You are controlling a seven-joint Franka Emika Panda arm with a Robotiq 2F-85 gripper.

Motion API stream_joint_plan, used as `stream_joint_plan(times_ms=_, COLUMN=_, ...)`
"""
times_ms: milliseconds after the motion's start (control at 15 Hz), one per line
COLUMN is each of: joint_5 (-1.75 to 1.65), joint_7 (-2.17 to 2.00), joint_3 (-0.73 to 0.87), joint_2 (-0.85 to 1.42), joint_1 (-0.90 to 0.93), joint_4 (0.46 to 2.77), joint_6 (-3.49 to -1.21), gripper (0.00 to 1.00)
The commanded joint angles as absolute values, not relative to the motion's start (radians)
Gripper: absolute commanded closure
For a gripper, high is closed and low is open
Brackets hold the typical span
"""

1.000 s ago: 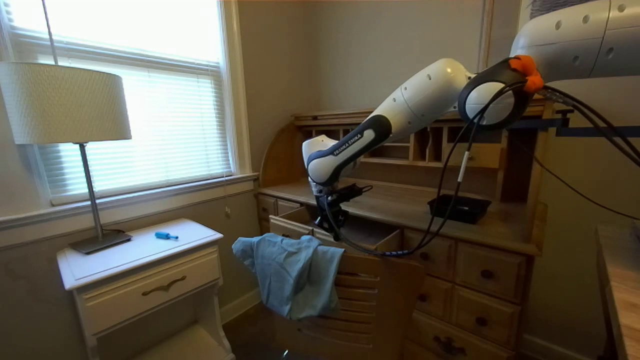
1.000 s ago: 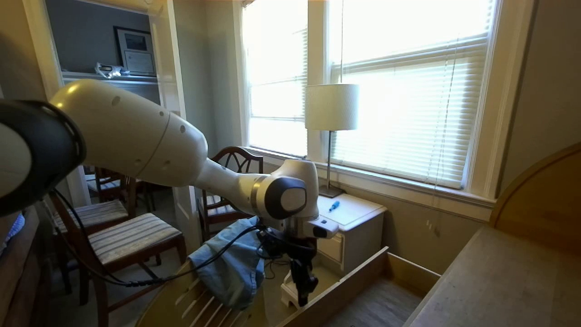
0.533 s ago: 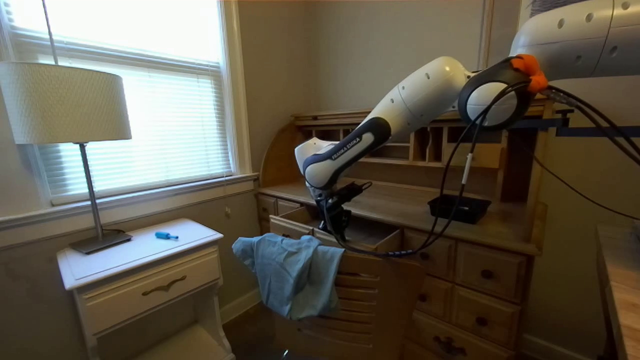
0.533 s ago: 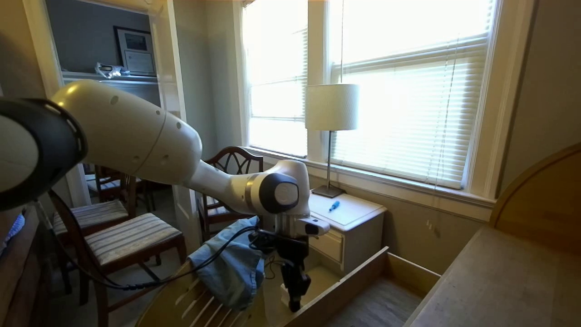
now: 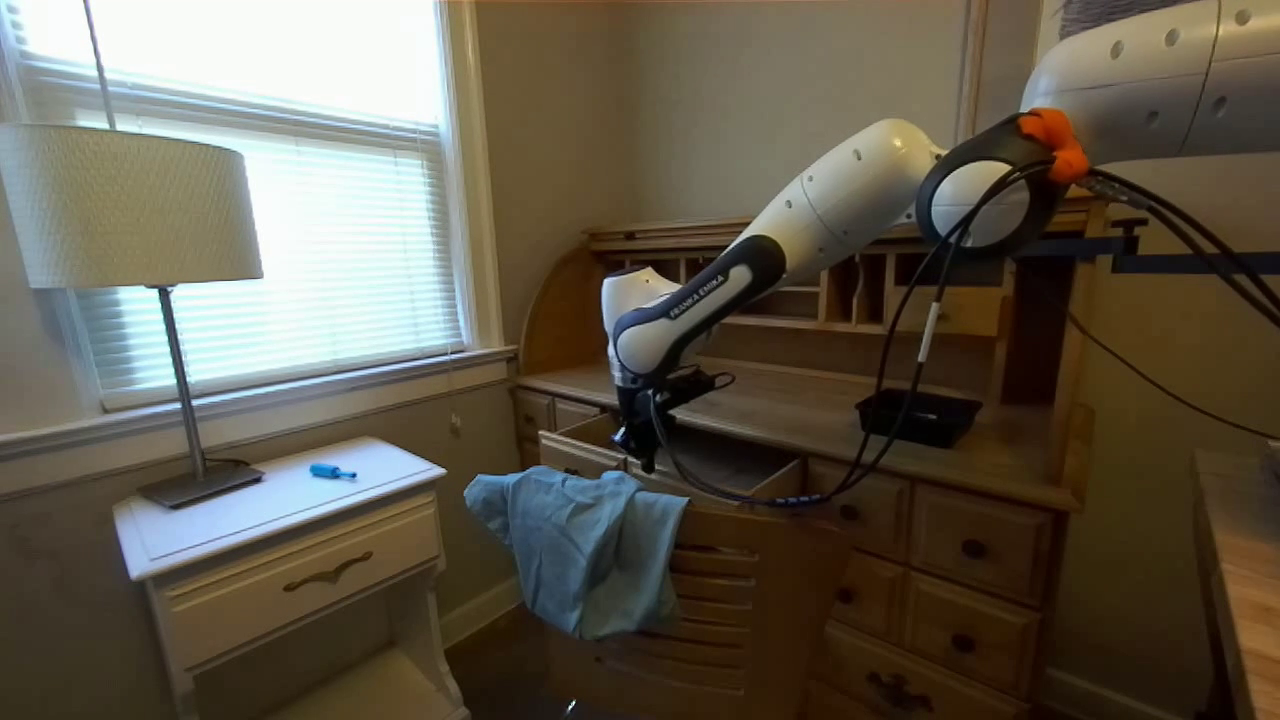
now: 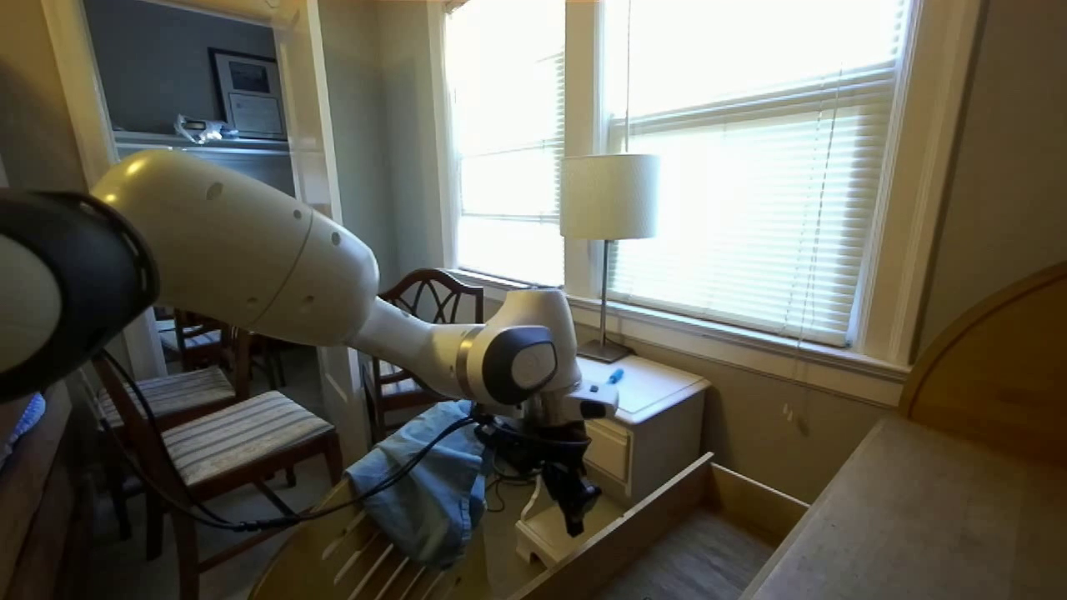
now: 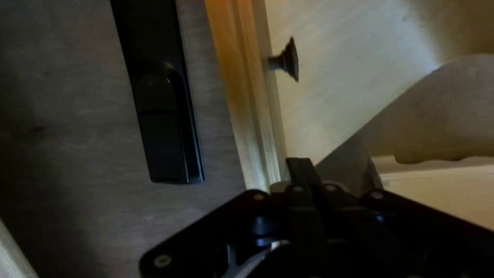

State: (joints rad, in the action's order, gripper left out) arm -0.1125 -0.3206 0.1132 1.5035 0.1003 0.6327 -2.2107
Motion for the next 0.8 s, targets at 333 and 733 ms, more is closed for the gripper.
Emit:
stream_joint_plan(times_ms=333, joint_5=-0.029, joint_7=0.061, joint_3=-0.099, joint_2=1.504, joint_1=0.012, joint_4=0.709, joint_6=-2.614, gripper=1.0)
stream_joint_plan(times_ms=733, joint_5=0.013, joint_7=0.142, joint_3=-0.117, joint_2=1.506, joint_1=-0.011, joint_4=0.708, joint_6=-2.427, gripper=1.0)
